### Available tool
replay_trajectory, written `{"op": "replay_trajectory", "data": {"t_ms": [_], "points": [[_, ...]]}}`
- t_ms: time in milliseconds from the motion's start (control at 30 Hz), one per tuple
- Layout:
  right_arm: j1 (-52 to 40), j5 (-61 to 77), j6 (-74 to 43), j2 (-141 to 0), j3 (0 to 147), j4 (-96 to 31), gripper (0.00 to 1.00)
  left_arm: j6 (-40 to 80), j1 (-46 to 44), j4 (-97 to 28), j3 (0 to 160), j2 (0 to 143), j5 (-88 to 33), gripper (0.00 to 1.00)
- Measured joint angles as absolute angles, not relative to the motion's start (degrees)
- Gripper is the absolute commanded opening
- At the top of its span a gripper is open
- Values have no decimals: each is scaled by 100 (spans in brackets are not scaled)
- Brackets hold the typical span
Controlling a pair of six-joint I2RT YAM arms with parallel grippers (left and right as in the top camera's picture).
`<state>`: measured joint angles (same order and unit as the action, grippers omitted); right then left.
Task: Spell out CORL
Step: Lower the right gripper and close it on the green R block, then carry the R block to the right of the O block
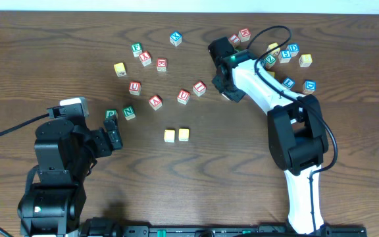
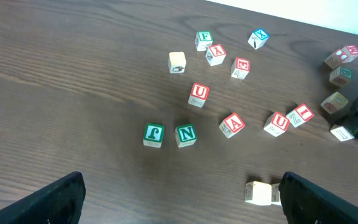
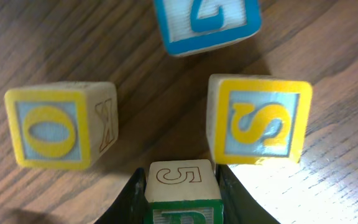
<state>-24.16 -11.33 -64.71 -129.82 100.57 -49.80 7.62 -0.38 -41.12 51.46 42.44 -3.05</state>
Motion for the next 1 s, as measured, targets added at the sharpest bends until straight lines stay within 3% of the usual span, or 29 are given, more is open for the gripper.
{"op": "replay_trajectory", "data": {"t_ms": [533,1000], "points": [[-2899,-1135,-4021,-12442,10057,-5415,1,762,-36,-4115,5146,4244,-305,98],[-3479,-1372,-3656,-11509,9544,-5774,1,762,-38,-4112,5146,4244,-305,98]]}}
